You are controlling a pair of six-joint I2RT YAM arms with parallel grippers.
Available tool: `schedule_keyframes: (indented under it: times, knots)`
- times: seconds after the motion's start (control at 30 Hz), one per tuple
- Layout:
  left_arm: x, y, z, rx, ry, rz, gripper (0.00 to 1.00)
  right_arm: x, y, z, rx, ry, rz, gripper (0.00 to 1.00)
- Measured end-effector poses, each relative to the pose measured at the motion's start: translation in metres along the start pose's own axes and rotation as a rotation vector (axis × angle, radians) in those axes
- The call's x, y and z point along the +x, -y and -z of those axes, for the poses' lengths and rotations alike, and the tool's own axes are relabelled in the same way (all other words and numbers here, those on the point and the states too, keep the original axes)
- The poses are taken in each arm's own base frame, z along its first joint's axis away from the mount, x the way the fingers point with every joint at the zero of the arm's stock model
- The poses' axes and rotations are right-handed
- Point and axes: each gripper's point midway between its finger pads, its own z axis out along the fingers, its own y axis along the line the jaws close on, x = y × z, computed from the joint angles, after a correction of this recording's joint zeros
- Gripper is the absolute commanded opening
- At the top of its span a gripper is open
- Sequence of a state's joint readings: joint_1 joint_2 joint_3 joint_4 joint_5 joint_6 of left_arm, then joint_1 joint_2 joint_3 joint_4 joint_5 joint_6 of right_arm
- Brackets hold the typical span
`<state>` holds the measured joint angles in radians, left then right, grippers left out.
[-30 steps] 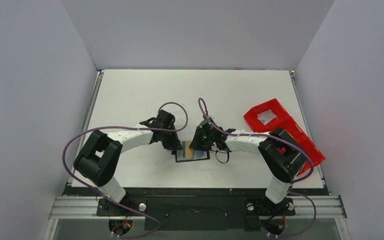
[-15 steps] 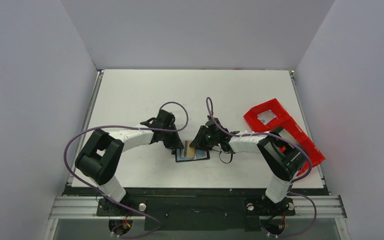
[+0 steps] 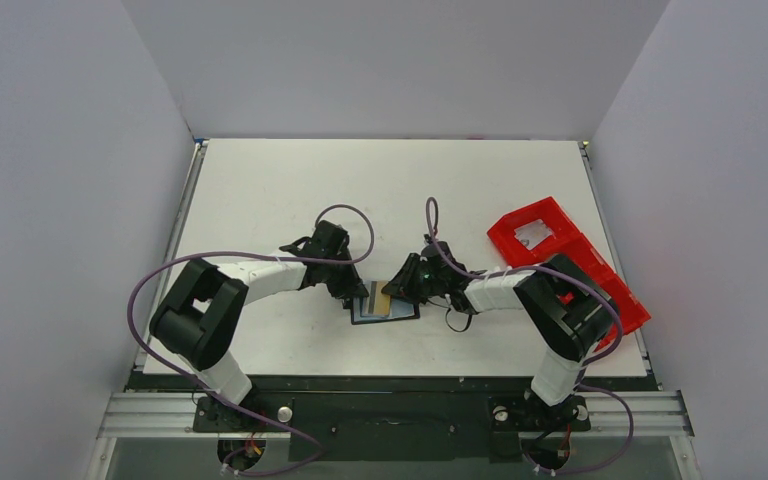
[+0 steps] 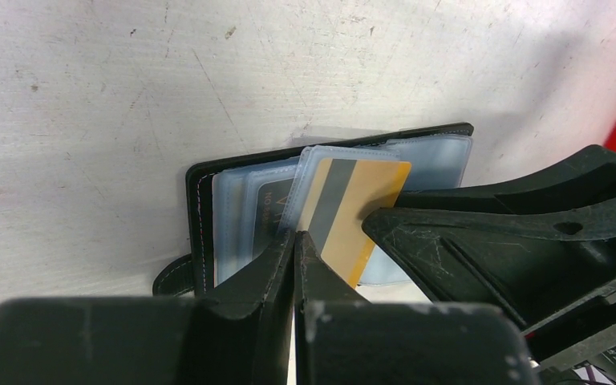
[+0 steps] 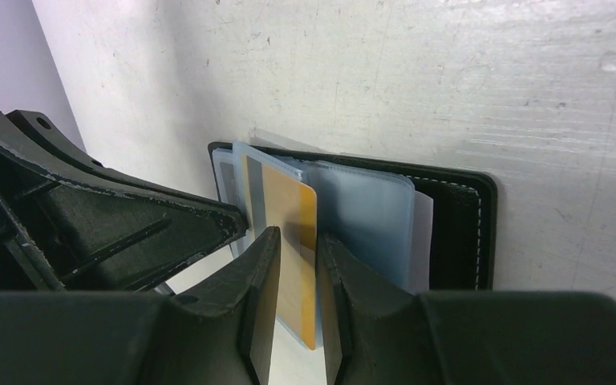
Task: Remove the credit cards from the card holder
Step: Remove the credit card from the card holder.
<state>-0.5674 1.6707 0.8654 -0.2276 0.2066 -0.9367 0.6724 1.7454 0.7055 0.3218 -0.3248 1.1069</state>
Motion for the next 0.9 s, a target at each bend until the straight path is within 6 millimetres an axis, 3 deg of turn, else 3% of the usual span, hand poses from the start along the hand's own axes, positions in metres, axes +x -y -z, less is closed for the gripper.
schedule_keyframes:
  times: [0.37, 0.7, 0.9]
  knots:
    - [0.0000, 0.0001, -0.0001, -0.002, 0.001, 0.025, 0.00, -0.0014, 0.0033, 0.0032, -0.041, 0.015, -0.059, 0.21]
    - [0.0002, -0.0004, -0.0004, -0.003, 0.001, 0.031, 0.00, 0.0002, 0.0070, 0.0052, -0.060, 0.025, -0.092, 0.13]
    - [0.0002, -0.0006, -0.0007, -0.001, 0.002, 0.039, 0.00, 0.0013, 0.0084, 0.0058, -0.063, 0.027, -0.103, 0.01]
